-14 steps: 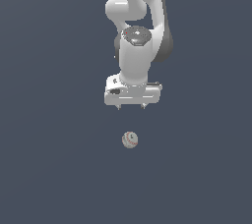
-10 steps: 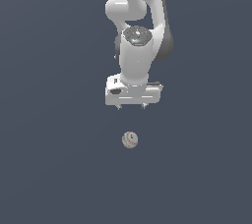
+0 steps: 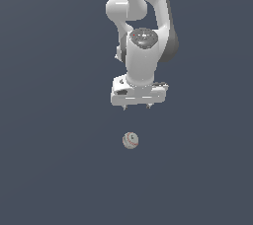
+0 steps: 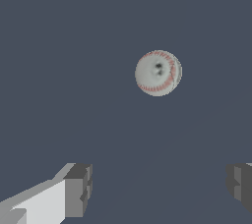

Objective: Pick up the object and move it to a goal position.

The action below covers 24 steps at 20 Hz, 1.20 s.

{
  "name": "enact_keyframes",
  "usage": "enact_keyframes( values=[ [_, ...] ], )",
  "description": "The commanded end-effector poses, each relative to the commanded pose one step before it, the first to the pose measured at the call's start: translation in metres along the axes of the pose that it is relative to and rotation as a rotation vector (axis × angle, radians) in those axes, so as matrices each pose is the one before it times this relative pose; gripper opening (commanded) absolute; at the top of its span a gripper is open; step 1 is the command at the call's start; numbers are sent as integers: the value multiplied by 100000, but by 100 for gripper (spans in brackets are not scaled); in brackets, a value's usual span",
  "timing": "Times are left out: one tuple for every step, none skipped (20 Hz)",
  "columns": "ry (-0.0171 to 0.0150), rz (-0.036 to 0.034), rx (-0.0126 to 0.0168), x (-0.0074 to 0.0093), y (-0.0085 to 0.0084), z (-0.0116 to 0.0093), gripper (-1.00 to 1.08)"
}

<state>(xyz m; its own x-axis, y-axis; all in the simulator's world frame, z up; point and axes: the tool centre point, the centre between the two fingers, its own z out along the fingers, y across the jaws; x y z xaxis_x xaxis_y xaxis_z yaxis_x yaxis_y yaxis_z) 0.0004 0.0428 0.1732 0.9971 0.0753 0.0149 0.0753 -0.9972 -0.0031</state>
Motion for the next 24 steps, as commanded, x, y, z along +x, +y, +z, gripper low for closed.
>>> enact_keyframes(
  values=[
    [20,187,-14,36,71,4,100],
    [-20,167,16,57,6,39,100],
    [-26,247,19,88,12,58,100],
    [-24,326,13,120,25,74,100],
    [-24,408,8,151,38,91,100],
    [-25,488,5,181,48,109,100],
    [-28,571,3,211,59,129,100],
    [-32,651,2,240,67,148,100],
    [-38,728,4,267,69,170,100],
    [-45,811,6,295,74,193,100],
    [-50,887,5,321,77,214,100],
    [-53,969,1,348,85,238,100],
    [-56,1049,-3,374,90,262,100],
    [-61,1130,-6,400,94,288,100],
    [-65,1210,-10,424,97,315,100],
    [-69,1290,-15,448,99,344,100],
    [-73,1372,-21,470,103,373,100],
    [-76,1450,-27,491,103,404,100],
    [-76,1458,-33,487,99,416,100],
    [-70,1373,-36,452,89,400,100],
    [-65,1283,-38,417,78,382,100],
    [-60,1199,-39,384,71,363,100],
    [-55,1111,-40,352,62,343,100],
    [-50,1026,-39,320,55,322,100]
  ],
)
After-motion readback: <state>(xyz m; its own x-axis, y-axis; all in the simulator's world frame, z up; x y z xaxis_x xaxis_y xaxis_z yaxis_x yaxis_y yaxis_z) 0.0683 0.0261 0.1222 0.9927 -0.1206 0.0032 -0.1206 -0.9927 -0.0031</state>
